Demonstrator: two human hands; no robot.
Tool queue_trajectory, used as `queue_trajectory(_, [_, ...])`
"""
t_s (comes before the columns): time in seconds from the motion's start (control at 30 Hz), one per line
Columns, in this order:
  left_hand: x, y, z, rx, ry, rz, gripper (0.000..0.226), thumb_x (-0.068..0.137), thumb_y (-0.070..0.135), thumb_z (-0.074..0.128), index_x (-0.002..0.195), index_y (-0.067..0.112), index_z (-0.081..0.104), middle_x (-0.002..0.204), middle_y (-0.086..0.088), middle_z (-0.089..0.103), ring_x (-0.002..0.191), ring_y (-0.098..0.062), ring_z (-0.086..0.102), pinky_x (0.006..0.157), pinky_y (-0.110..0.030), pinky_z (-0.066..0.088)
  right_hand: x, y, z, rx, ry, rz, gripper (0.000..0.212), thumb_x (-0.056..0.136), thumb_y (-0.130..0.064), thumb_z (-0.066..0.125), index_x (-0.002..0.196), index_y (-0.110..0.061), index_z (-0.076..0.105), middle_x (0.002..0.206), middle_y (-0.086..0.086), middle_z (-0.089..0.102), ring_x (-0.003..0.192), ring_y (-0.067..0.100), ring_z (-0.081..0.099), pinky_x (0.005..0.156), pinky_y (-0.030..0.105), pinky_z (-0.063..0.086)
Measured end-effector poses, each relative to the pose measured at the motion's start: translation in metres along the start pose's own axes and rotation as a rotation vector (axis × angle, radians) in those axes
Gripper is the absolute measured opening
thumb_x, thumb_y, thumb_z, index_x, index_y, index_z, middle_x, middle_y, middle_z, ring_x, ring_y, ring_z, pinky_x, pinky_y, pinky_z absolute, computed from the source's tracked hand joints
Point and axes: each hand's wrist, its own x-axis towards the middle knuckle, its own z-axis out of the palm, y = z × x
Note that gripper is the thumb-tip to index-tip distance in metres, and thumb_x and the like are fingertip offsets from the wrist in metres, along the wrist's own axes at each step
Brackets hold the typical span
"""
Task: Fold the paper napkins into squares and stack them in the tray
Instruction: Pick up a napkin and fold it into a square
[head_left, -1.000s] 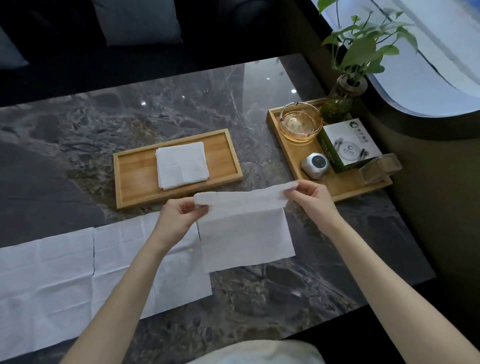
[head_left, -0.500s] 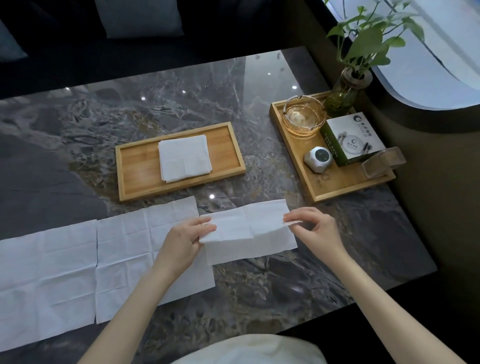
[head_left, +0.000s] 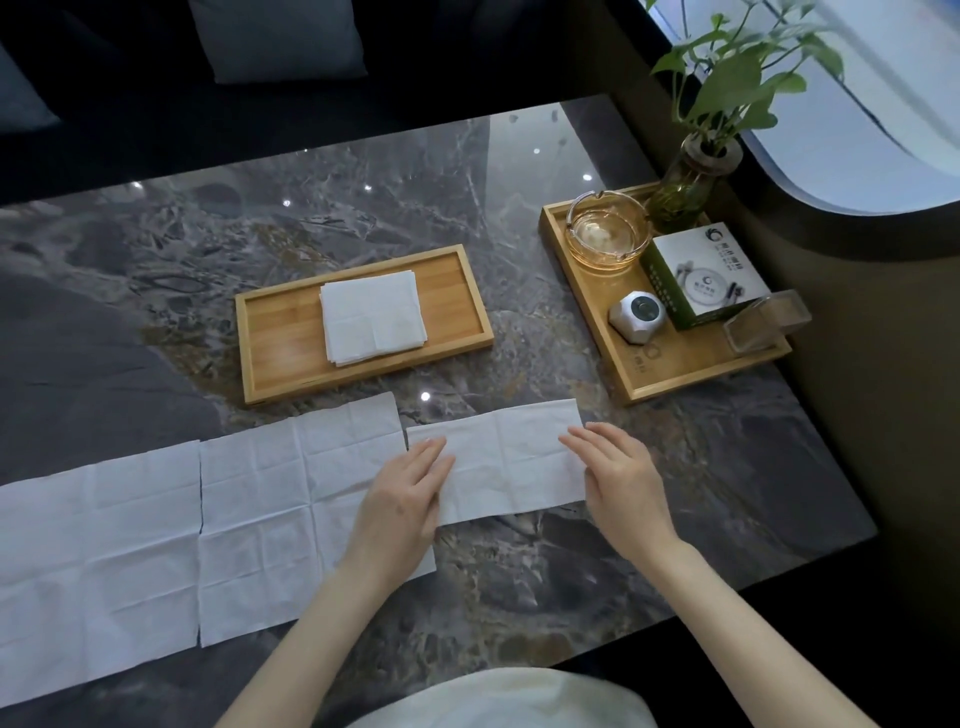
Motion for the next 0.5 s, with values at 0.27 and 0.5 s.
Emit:
queue_trajectory(0.27, [0.011,0.025,0.037,0.173,-0.102,-0.005,0.051,0.093,0.035,0.023,0.139,0.013,0.028,0.146,-0.007,0.031,0.134,-0.023,0.026,0.109,-0.037,0.017,-0.005,-0.048,0.043,-0.164,-0.218,-0.048,0.05,0.09,-0.034,0.032,0.134,-0.012,0.044,0.14,0.006,0.048,0.13,0.022,0.043,0.108,0.041,0.018])
queue_trajectory(0.5, [0.008,0.023,0.04,0.312,-0.113,-0.056,0.051,0.088,0.036,0.028,0.133,0.014,0.04,0.139,-0.007,0.045,0.128,-0.021,0.038,0.097,-0.046,0.034,-0.009,-0.02,0.036,-0.217,-0.251,0.027,0.053,0.098,-0.038,0.012,0.139,-0.015,0.038,0.144,0.006,0.043,0.134,0.022,0.037,0.108,0.043,0.015])
